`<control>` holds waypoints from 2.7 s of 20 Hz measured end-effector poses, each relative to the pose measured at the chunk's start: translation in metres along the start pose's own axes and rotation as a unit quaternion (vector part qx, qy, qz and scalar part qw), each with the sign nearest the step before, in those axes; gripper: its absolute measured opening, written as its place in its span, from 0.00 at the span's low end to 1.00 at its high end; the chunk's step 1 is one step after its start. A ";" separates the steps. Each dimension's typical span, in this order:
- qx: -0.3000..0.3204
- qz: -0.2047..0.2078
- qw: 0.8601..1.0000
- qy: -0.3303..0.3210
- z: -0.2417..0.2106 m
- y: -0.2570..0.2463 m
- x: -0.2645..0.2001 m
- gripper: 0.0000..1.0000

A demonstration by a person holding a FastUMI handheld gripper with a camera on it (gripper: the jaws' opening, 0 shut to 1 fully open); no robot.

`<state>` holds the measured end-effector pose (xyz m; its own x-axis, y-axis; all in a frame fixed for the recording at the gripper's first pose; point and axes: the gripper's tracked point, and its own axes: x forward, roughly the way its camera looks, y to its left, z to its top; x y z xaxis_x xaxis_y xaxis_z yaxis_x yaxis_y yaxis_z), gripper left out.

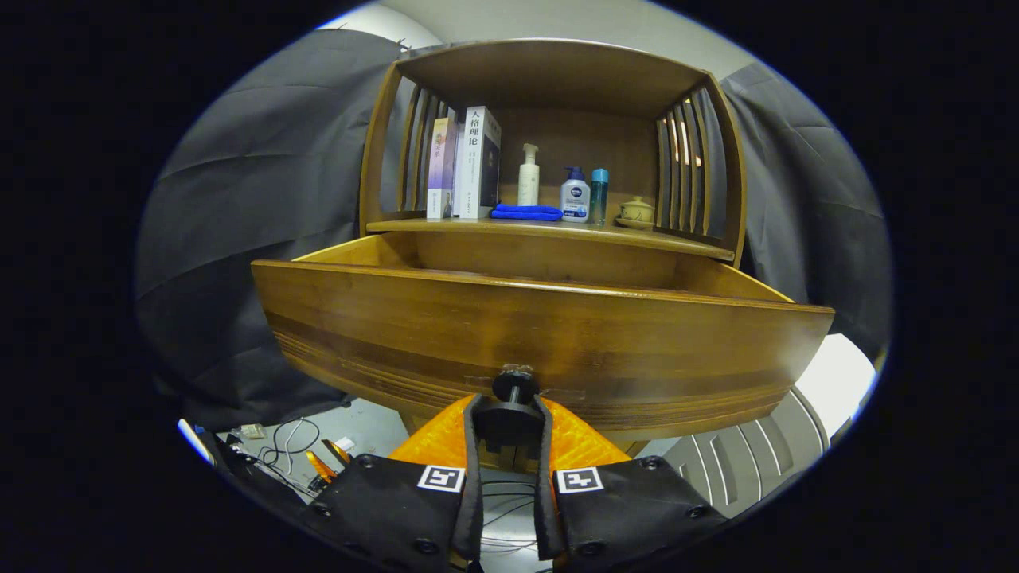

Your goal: Pull open the drawer, take out the items inside it, and place them on the countertop above the cabinet.

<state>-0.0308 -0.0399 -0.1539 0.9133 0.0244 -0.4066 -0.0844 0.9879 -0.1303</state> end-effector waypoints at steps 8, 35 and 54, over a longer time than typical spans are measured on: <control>-0.006 0.011 1.000 0.000 -0.012 0.010 -0.022 0.28; -0.061 0.109 0.985 -0.117 0.150 0.012 -0.037 0.98; -0.095 0.237 0.964 0.075 0.186 0.023 0.096 0.98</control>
<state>0.1290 0.0135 -0.0277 0.6872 0.4290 -0.5863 -0.5626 0.8248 -0.0559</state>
